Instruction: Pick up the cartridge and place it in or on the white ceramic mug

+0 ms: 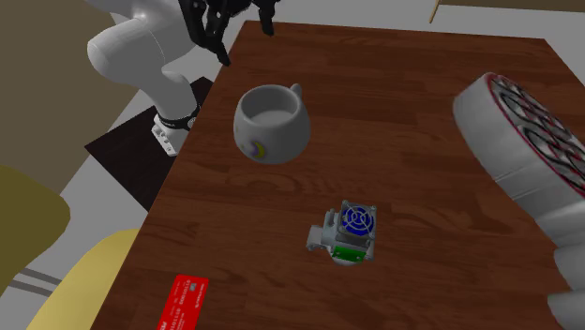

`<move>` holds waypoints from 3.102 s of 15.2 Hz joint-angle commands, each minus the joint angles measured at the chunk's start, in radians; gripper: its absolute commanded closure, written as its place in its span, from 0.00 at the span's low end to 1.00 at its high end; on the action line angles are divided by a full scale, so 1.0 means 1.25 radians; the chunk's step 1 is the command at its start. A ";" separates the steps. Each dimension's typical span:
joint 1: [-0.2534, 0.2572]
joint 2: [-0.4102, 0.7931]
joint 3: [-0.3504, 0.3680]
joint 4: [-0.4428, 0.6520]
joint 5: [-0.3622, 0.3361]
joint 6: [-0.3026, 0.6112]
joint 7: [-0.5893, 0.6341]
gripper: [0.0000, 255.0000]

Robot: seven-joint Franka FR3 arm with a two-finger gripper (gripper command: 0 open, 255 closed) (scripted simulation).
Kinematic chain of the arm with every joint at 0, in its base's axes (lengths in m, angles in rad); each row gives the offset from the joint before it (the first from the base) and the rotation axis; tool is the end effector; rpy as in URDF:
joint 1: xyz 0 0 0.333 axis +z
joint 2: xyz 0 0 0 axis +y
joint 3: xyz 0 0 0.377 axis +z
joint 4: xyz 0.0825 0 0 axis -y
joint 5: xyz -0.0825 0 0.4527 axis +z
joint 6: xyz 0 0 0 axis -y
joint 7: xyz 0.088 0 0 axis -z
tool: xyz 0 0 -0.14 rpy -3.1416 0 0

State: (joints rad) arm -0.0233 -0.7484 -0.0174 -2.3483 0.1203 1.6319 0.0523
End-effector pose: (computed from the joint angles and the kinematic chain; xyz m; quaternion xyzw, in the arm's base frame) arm 0.3515 0.0003 0.5987 -0.9966 0.0469 -0.0154 0.0661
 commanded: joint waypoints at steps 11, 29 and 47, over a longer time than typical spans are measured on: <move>-0.007 0.337 -0.036 0.236 -0.070 0.054 -0.101 0.00; -0.024 0.833 -0.056 0.740 -0.132 -0.002 -0.212 0.00; -0.025 0.825 -0.056 0.679 -0.133 0.050 -0.211 1.00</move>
State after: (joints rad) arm -0.0540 0.2820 -0.0876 -1.4989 -0.0461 1.6946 -0.2114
